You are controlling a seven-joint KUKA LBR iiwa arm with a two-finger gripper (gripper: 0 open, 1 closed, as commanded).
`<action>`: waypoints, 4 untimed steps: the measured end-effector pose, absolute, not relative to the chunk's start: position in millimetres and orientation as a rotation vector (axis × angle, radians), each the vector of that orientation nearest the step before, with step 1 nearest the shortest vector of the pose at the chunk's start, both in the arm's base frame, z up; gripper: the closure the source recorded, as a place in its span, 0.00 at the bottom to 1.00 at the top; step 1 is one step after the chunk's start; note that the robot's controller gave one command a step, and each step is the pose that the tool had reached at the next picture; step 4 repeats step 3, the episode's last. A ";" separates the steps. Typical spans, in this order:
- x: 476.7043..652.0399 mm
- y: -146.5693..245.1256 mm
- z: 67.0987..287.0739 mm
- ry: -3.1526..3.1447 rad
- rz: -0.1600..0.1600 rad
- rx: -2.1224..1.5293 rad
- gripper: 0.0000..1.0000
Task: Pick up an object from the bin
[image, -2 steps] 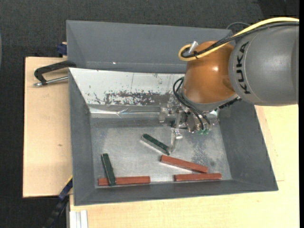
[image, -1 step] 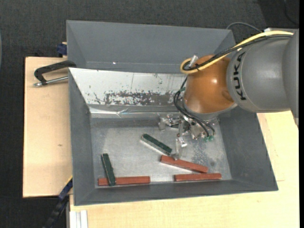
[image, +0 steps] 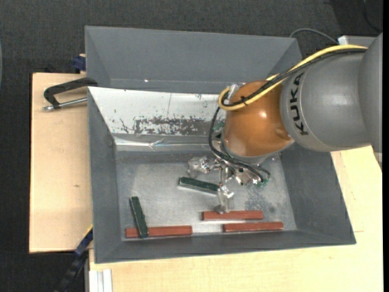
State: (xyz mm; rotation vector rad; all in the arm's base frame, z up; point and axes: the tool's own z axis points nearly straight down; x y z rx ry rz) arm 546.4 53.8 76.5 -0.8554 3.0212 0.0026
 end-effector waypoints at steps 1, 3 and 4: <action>521.9 51.2 70.8 3.006 0.001 -0.914 1.00; 522.5 23.3 209.0 2.870 -0.002 -1.255 1.00; 522.5 23.3 209.0 2.870 -0.002 -1.255 1.00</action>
Offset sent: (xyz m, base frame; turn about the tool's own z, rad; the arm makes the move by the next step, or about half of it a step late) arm 0.0000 0.0000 0.0000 0.0000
